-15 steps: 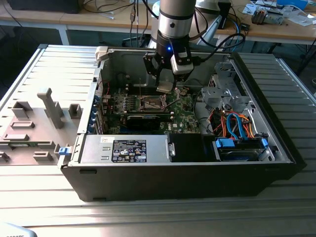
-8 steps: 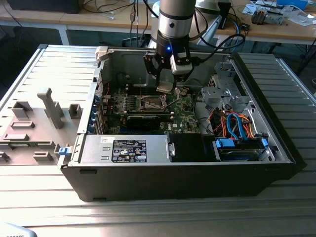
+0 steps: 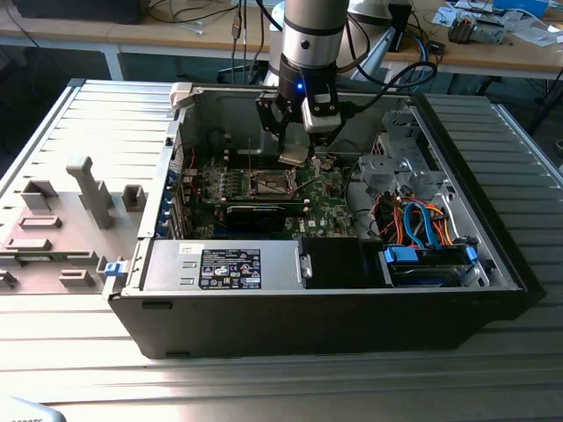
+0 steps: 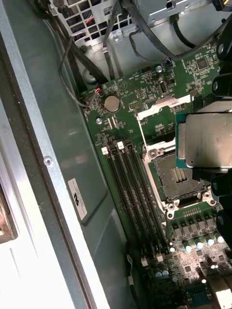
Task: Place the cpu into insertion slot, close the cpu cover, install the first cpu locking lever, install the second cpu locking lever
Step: 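Place the cpu into insertion slot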
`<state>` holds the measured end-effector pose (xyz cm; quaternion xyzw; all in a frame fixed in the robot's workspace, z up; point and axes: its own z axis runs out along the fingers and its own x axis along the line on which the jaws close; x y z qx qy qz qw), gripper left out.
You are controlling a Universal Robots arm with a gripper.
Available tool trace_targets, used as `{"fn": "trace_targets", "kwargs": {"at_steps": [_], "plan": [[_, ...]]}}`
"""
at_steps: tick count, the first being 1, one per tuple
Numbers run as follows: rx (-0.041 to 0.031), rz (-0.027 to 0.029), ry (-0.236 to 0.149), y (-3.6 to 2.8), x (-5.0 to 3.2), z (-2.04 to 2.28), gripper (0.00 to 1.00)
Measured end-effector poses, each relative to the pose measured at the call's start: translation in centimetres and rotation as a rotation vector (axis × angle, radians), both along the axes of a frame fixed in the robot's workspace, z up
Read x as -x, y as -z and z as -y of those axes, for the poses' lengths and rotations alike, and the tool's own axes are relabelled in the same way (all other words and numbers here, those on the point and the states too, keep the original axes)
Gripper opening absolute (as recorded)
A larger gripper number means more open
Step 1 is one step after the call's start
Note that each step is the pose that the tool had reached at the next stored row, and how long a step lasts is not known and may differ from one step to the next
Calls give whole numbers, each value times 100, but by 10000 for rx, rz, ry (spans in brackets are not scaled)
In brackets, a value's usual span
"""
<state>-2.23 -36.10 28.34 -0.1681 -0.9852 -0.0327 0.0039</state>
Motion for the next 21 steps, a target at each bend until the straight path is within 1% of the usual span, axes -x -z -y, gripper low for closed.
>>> {"fn": "trace_targets", "kwargs": {"at_steps": [21], "plan": [[0, 0, 389, 3, 0, 0, 54]]}}
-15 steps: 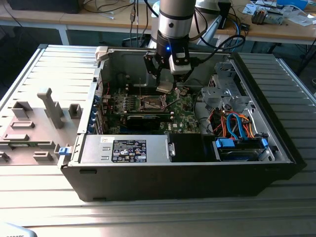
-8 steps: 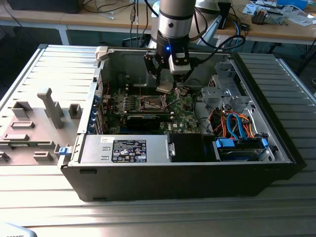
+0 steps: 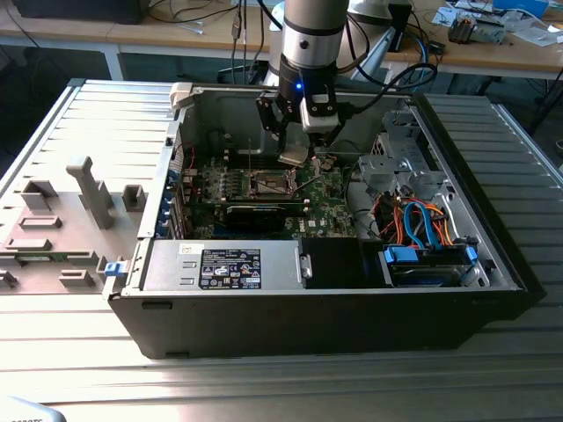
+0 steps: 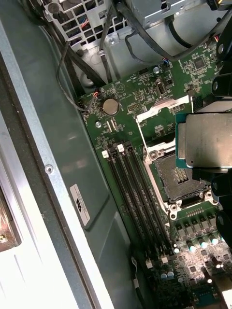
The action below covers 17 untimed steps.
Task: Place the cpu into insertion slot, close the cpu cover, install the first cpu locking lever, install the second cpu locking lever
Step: 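Place the cpu into insertion slot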
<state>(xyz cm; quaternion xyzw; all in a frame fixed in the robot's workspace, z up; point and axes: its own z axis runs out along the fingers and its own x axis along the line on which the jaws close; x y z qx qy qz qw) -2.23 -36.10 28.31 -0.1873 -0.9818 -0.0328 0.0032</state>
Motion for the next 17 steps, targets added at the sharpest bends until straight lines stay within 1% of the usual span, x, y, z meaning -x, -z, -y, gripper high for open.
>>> {"fn": "trace_targets", "kwargs": {"at_steps": [17], "plan": [[0, 0, 330, 4, 0, 0, 54]]}}
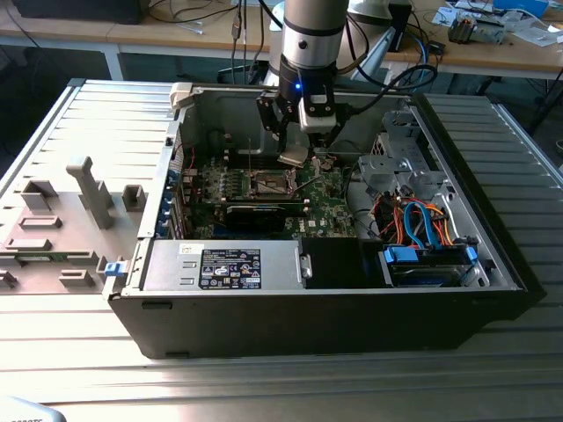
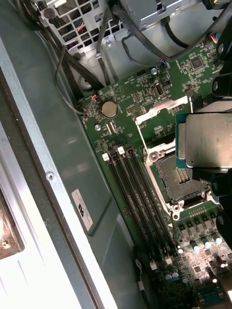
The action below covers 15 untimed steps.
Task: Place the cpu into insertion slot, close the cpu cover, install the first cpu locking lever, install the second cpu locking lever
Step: 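Place the cpu into insertion slot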
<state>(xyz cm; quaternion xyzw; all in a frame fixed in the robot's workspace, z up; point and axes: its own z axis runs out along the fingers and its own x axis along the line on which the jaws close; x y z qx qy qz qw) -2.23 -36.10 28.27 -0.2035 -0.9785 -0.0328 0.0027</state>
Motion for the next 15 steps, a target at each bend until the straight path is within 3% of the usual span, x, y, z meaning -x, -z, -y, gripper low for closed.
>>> {"fn": "trace_targets", "kwargs": {"at_steps": [15], "plan": [[0, 0, 314, 5, 0, 0, 54]]}}
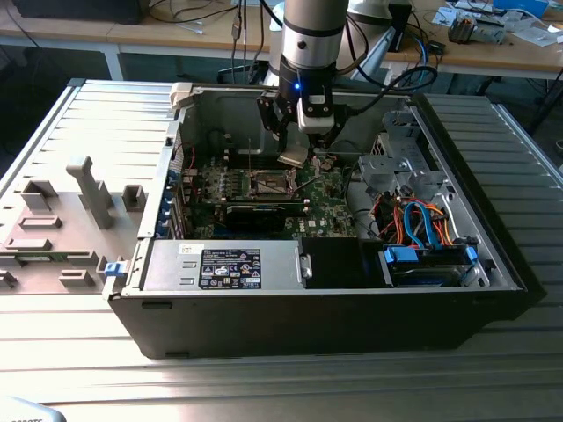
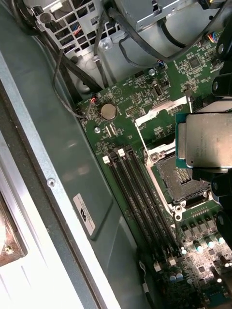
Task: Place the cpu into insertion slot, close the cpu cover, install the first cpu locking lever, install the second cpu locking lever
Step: 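Place the cpu into insertion slot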
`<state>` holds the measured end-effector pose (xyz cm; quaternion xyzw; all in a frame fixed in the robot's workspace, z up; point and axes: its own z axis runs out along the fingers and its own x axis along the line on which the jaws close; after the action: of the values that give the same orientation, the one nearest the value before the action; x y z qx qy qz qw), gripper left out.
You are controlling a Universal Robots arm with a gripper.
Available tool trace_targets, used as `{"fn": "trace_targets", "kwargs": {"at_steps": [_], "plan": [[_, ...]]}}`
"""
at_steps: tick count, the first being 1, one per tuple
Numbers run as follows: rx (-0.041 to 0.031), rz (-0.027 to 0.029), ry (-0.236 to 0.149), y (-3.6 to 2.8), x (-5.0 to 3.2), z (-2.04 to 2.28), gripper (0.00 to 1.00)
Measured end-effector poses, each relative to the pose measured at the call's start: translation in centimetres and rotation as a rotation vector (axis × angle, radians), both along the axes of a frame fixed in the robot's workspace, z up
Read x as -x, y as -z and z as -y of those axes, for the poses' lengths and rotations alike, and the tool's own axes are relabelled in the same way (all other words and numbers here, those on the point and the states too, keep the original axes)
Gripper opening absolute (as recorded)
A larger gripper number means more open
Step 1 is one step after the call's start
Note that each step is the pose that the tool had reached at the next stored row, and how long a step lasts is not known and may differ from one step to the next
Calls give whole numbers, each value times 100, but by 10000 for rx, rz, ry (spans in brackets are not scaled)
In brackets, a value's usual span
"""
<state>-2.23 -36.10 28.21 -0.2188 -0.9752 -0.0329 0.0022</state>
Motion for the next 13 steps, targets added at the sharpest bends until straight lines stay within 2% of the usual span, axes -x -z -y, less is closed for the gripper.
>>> {"fn": "trace_targets", "kwargs": {"at_steps": [13], "plan": [[0, 0, 241, 4, 0, 0, 54]]}}
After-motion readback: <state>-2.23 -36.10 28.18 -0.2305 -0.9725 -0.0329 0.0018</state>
